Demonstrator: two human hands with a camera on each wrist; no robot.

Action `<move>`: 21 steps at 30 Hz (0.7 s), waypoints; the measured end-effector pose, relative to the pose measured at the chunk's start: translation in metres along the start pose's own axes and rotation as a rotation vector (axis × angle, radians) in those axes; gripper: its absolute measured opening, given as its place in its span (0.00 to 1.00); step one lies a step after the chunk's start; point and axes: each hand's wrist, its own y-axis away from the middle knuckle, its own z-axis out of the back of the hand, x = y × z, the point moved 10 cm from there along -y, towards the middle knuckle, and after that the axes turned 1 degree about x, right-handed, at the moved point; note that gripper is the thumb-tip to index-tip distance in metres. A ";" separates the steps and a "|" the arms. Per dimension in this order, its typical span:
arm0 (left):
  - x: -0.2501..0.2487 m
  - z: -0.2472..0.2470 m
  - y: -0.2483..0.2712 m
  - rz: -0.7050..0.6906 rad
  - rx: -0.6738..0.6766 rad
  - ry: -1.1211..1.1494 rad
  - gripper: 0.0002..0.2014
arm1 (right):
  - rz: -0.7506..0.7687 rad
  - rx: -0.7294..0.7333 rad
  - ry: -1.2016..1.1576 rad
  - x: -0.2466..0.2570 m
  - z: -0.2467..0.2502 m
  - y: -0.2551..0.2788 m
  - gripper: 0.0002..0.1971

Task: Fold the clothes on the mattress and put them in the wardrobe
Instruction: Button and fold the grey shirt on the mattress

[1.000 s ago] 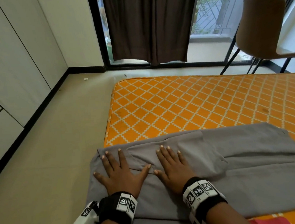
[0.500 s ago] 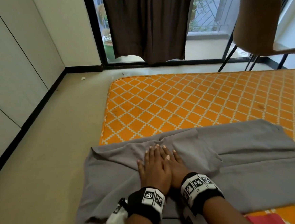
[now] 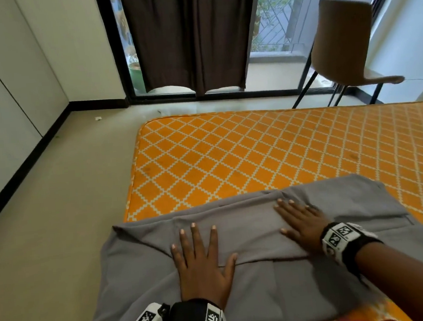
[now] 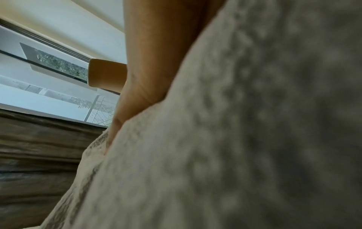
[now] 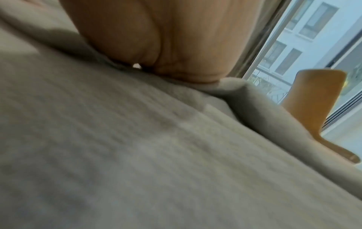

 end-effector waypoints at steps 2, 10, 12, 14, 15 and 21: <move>0.000 -0.001 0.000 0.013 -0.002 -0.003 0.39 | -0.111 -0.092 0.053 -0.030 0.016 0.005 0.60; -0.001 -0.002 -0.001 -0.006 -0.018 -0.031 0.40 | 0.603 -0.450 0.210 0.166 0.038 0.022 0.33; 0.000 -0.002 -0.002 -0.001 -0.030 -0.027 0.40 | 0.578 -0.300 0.197 0.160 0.017 0.012 0.35; 0.001 0.000 -0.003 0.020 -0.063 -0.023 0.41 | 0.504 -0.232 0.151 0.134 0.010 0.005 0.35; 0.001 0.000 -0.003 0.027 -0.082 -0.028 0.41 | 0.459 -0.211 0.131 0.120 0.009 0.002 0.34; 0.002 0.002 -0.002 0.043 -0.055 -0.041 0.41 | 0.355 -0.240 0.016 0.056 0.010 0.000 0.43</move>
